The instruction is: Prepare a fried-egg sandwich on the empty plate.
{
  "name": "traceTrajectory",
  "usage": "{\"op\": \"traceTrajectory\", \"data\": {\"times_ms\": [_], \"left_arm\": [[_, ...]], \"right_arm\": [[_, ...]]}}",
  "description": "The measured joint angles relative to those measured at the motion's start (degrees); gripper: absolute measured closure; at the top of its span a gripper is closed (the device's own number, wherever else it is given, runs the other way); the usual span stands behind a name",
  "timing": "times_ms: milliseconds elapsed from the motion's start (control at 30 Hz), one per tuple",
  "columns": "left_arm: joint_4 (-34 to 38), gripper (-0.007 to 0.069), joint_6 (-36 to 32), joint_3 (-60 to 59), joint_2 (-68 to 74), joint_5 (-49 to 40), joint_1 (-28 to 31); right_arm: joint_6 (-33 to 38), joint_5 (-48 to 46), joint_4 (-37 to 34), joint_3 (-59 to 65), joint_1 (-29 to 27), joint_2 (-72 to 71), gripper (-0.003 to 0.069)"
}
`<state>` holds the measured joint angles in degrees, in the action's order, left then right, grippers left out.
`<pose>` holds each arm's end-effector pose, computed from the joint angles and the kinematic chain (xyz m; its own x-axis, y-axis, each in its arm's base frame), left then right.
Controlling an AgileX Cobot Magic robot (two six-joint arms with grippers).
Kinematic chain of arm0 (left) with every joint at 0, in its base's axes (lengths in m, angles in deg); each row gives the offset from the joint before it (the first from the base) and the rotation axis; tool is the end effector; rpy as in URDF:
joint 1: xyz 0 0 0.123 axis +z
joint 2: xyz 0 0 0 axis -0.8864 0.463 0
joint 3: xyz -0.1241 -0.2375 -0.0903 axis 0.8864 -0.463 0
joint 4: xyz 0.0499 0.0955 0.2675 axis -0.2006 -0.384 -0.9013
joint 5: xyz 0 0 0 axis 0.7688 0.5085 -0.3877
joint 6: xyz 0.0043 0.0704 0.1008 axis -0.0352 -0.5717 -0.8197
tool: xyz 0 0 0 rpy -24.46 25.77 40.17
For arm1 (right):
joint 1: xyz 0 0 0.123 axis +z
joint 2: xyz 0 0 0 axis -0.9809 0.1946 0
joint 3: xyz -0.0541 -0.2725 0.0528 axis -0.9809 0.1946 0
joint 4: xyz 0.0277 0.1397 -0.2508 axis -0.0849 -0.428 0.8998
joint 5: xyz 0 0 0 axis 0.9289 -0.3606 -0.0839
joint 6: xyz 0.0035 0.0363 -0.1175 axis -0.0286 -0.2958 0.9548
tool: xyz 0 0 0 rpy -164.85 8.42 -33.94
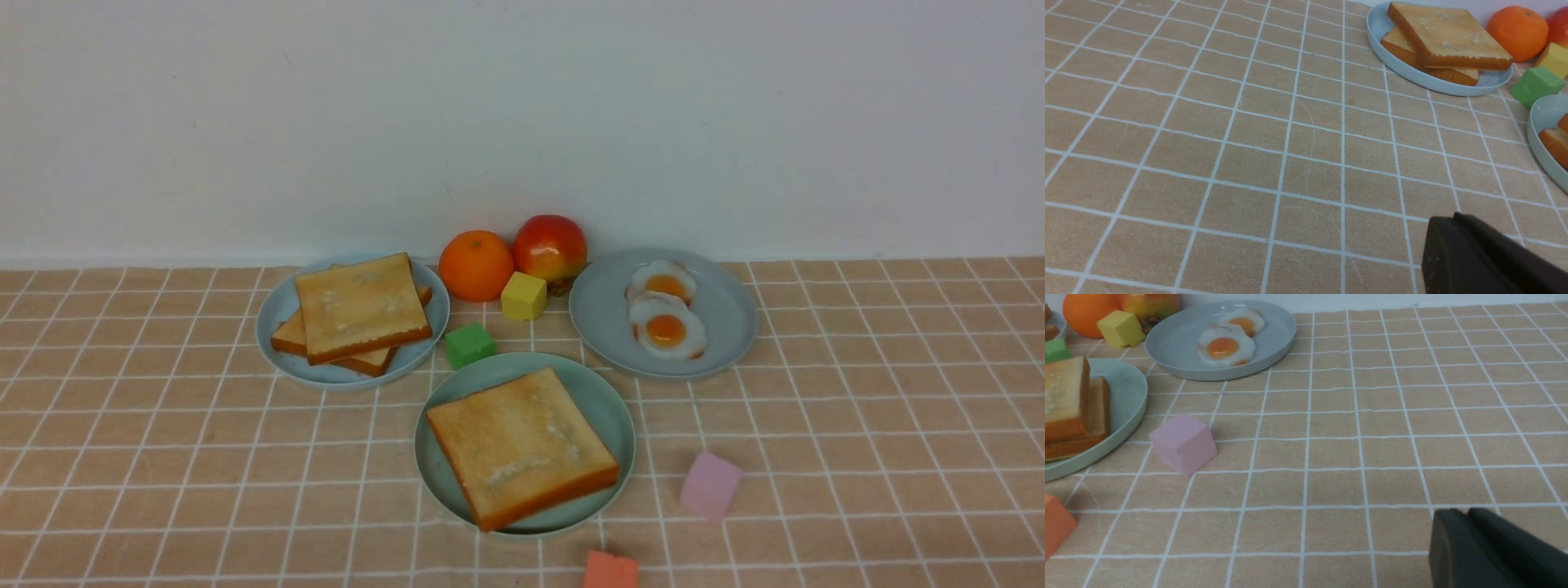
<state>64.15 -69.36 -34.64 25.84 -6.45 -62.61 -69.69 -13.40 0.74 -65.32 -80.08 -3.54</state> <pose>0.1225 -0.0009 0.1590 -0.2966 -0.2487 -0.9220 -0.0690 0.9685 -0.2391 0.1221 0.0056 0.1646 -0.2967 0.0489 -0.9537 -0.0298 0.9977 0.0604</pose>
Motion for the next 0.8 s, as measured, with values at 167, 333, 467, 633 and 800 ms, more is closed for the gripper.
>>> {"op": "traceTrajectory", "data": {"times_ms": [167, 333, 467, 633, 800], "left_arm": [[0.0, 0.0638, 0.0, 0.0, 0.0, 0.0, 0.0], [0.0, 0.0638, 0.0, 0.0, 0.0, 0.0, 0.0], [0.0, 0.0638, 0.0, 0.0, 0.0, 0.0, 0.0], [0.0, 0.0637, 0.0, 0.0, 0.0, 0.0, 0.0], [0.0, 0.0634, 0.0, 0.0, 0.0, 0.0, 0.0]], "right_arm": [[0.0, 0.0, 0.0, 0.0, 0.0, 0.0, 0.0590], [0.1, 0.0, 0.0, 0.0, 0.0, 0.0, 0.0583], [0.1, 0.0, 0.0, 0.0, 0.0, 0.0, 0.0580], [0.1, 0.0, 0.0, 0.0, 0.0, 0.0, 0.0571], [0.1, 0.0, 0.0, 0.0, 0.0, 0.0, 0.0564]]}}
